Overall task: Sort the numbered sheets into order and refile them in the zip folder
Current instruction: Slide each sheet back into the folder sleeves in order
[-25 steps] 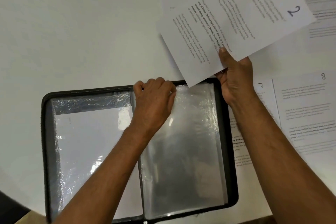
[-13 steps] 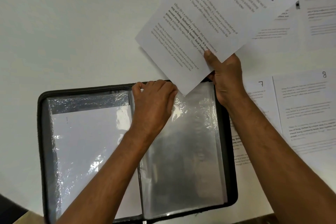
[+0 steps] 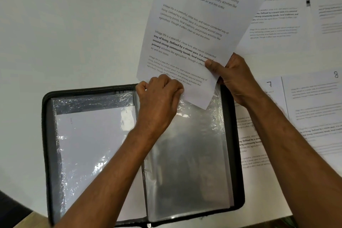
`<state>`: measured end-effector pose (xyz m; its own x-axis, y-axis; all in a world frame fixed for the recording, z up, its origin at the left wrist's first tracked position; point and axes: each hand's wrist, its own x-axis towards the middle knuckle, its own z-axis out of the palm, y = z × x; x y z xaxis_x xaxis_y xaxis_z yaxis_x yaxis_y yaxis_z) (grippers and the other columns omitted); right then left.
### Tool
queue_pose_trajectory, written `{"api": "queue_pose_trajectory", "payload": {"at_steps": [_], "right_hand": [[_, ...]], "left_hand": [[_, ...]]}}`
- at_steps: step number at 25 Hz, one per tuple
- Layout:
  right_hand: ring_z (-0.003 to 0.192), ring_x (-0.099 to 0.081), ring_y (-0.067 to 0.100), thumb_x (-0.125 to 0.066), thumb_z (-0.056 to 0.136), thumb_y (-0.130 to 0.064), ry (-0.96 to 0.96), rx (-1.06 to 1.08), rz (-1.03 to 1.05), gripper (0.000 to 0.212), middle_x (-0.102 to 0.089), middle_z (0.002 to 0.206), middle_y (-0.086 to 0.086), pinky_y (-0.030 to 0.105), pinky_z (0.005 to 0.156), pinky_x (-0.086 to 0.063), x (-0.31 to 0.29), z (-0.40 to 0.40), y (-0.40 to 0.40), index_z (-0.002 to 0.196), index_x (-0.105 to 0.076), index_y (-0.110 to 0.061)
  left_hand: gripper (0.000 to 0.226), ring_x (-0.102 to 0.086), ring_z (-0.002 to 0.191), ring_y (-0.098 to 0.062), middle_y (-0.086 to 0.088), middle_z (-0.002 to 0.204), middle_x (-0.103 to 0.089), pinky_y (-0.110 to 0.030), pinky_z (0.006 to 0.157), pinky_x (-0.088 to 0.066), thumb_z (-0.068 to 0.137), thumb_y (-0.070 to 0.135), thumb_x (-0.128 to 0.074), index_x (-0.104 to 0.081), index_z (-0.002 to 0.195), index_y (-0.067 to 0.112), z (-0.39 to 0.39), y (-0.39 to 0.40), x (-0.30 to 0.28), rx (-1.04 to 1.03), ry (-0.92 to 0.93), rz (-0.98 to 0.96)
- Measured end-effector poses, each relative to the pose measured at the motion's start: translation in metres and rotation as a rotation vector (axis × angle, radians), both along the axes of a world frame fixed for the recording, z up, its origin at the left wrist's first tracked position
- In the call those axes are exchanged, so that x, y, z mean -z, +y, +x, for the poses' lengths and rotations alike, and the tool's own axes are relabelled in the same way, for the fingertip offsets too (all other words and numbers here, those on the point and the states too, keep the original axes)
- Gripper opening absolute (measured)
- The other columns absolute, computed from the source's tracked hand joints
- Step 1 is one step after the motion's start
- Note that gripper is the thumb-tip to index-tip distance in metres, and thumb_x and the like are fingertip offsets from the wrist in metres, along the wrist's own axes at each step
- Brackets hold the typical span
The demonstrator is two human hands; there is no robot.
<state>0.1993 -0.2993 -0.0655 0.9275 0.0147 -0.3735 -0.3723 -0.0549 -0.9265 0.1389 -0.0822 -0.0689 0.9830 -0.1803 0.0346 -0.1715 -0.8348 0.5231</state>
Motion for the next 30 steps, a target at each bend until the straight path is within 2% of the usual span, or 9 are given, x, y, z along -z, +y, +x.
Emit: {"api": "queue_pose_trajectory", "payload": {"at_steps": [5,13,16,18,20,22,24,28,30], "right_hand": [[0.106,-0.073,0.019,-0.069,0.097,-0.014,0.004,-0.113,-0.058,0.027,-0.077,0.116,-0.002,0.035,0.091,-0.06,-0.001,0.004,-0.004,0.124,-0.068,-0.02],[0.1,-0.074,0.01,-0.068,0.098,-0.016,-0.038,-0.137,-0.136,0.023,-0.076,0.106,-0.014,0.024,0.082,-0.059,-0.004,0.007,-0.007,0.118,-0.067,-0.026],[0.102,-0.074,0.012,-0.068,0.098,-0.016,-0.037,-0.149,-0.126,0.022,-0.077,0.108,-0.014,0.027,0.084,-0.061,-0.004,0.008,-0.008,0.116,-0.068,-0.03],[0.102,-0.074,0.012,-0.068,0.098,-0.016,-0.031,-0.152,-0.119,0.023,-0.076,0.108,-0.013,0.026,0.083,-0.061,-0.004,0.008,-0.009,0.117,-0.067,-0.028],[0.102,-0.074,0.012,-0.068,0.098,-0.016,-0.025,-0.151,-0.12,0.024,-0.076,0.11,-0.011,0.026,0.085,-0.061,-0.005,0.009,-0.009,0.121,-0.067,-0.024],[0.103,-0.074,0.012,-0.068,0.098,-0.016,-0.017,-0.148,-0.12,0.024,-0.075,0.111,-0.01,0.028,0.087,-0.061,-0.006,0.01,-0.011,0.121,-0.066,-0.023],[0.103,-0.074,0.012,-0.068,0.098,-0.016,-0.014,-0.156,-0.118,0.025,-0.075,0.111,-0.011,0.03,0.087,-0.062,-0.006,0.012,-0.013,0.121,-0.065,-0.024],[0.105,-0.074,0.016,-0.068,0.098,-0.018,-0.011,-0.185,-0.124,0.032,-0.075,0.119,-0.003,0.035,0.087,-0.062,-0.004,0.013,-0.015,0.13,-0.065,-0.013],[0.105,-0.074,0.017,-0.069,0.098,-0.02,-0.003,-0.199,-0.128,0.033,-0.075,0.119,-0.002,0.038,0.087,-0.063,-0.003,0.014,-0.015,0.13,-0.066,-0.013]], "left_hand": [[0.01,-0.049,0.095,-0.01,0.014,0.097,-0.055,-0.033,0.085,-0.015,0.101,0.037,-0.057,-0.067,0.102,0.036,0.005,0.017,0.003,0.003,0.112,0.013],[0.025,-0.045,0.112,-0.018,0.008,0.108,-0.054,-0.035,0.089,-0.014,0.097,0.056,-0.057,-0.067,0.094,0.033,0.008,0.054,0.005,-0.007,0.129,0.183],[0.021,-0.041,0.121,-0.019,0.004,0.123,-0.052,-0.032,0.092,-0.016,0.098,0.048,-0.06,-0.065,0.09,0.029,0.014,0.055,0.006,-0.145,0.187,0.048],[0.014,-0.044,0.125,-0.021,0.003,0.128,-0.055,-0.037,0.101,-0.028,0.097,0.041,-0.065,-0.063,0.088,0.031,0.023,0.056,0.01,-0.242,0.267,-0.095],[0.009,-0.057,0.11,-0.014,0.01,0.113,-0.061,-0.048,0.102,-0.045,0.094,0.04,-0.066,-0.059,0.093,0.034,0.032,0.056,0.009,-0.326,0.295,-0.271],[0.017,-0.061,0.088,-0.005,0.013,0.095,-0.062,-0.043,0.092,-0.054,0.096,0.032,-0.068,-0.056,0.108,0.029,0.04,0.057,0.003,-0.402,0.329,-0.44],[0.026,-0.063,0.08,-0.007,0.008,0.086,-0.064,-0.038,0.085,-0.055,0.097,0.027,-0.069,-0.055,0.119,0.024,0.047,0.061,0.0,-0.447,0.412,-0.513],[0.021,-0.073,0.088,-0.029,0.002,0.087,-0.075,-0.061,0.088,-0.057,0.084,0.048,-0.071,-0.069,0.091,0.028,0.054,0.073,0.002,-0.436,0.582,-0.412],[0.02,-0.073,0.087,-0.035,0.0,0.087,-0.076,-0.062,0.083,-0.059,0.085,0.045,-0.074,-0.071,0.086,0.025,0.054,0.077,0.0,-0.438,0.638,-0.388]]}}
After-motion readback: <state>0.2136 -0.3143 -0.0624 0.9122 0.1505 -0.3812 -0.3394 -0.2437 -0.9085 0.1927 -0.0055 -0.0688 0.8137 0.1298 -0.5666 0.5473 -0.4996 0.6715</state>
